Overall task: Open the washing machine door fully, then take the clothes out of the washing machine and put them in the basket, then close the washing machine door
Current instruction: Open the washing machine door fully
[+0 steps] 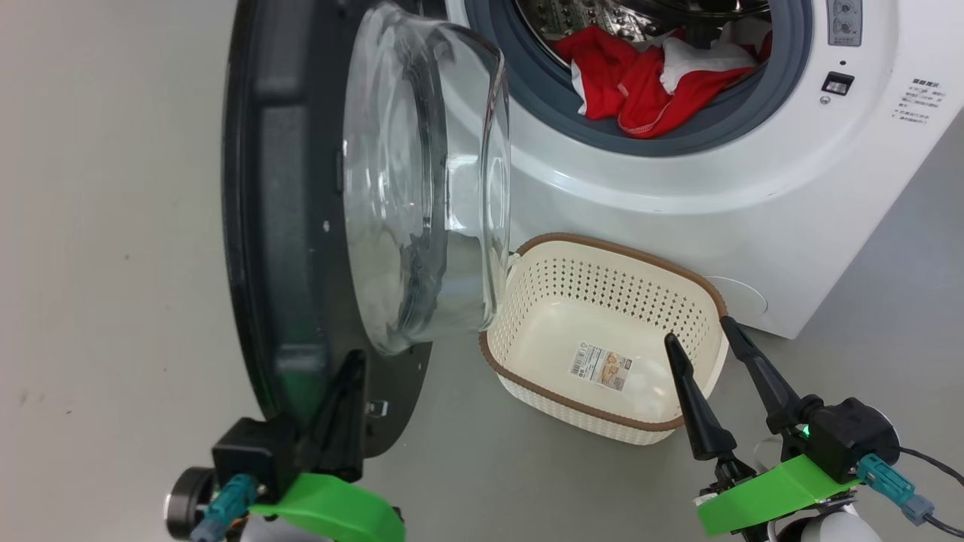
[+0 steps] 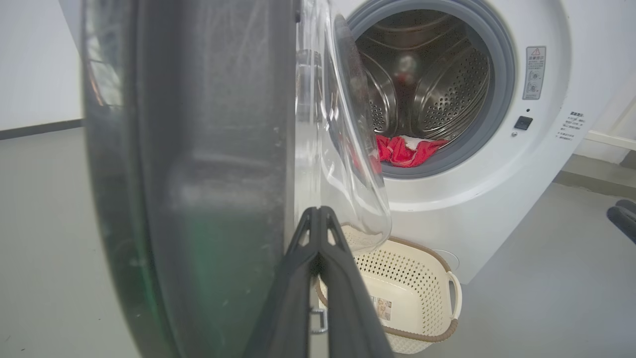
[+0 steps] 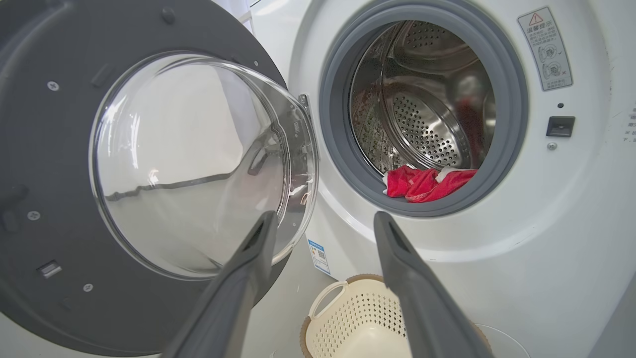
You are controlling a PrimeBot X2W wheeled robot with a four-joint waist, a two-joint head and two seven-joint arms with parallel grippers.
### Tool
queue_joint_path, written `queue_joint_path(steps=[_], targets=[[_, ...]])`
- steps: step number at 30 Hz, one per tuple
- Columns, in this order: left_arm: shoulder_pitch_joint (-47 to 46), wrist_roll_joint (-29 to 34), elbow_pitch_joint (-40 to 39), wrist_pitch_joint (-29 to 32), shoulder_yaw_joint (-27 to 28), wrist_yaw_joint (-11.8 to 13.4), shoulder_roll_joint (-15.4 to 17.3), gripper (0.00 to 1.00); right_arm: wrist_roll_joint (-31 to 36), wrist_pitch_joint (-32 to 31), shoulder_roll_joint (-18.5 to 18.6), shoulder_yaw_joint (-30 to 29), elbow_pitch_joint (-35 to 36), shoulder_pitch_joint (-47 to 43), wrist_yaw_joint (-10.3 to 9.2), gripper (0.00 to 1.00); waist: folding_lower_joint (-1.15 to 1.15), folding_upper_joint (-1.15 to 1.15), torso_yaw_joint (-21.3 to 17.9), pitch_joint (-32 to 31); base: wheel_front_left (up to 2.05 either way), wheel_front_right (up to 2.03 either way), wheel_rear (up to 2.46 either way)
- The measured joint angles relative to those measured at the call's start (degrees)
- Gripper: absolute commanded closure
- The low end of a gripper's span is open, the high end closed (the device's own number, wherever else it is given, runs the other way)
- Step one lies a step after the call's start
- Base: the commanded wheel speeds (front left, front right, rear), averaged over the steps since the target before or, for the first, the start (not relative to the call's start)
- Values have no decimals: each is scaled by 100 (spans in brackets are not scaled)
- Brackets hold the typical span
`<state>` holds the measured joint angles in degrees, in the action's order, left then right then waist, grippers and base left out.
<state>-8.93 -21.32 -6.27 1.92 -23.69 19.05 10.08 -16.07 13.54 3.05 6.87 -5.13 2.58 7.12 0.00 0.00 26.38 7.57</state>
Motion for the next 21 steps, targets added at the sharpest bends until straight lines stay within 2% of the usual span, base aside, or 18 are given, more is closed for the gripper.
queue_joint_path(steps=[9, 21], targets=[[112, -53, 60, -156, 454, 212, 187, 100, 16, -48, 0, 7, 14, -1, 0, 0, 0, 0, 51, 0, 0, 0, 0], [100, -242, 601, -516, 923, 296, 218, 100, 67, -148, 0, 8, 146, -1, 0, 0, 0, 0, 58, 18, 0, 0, 0]])
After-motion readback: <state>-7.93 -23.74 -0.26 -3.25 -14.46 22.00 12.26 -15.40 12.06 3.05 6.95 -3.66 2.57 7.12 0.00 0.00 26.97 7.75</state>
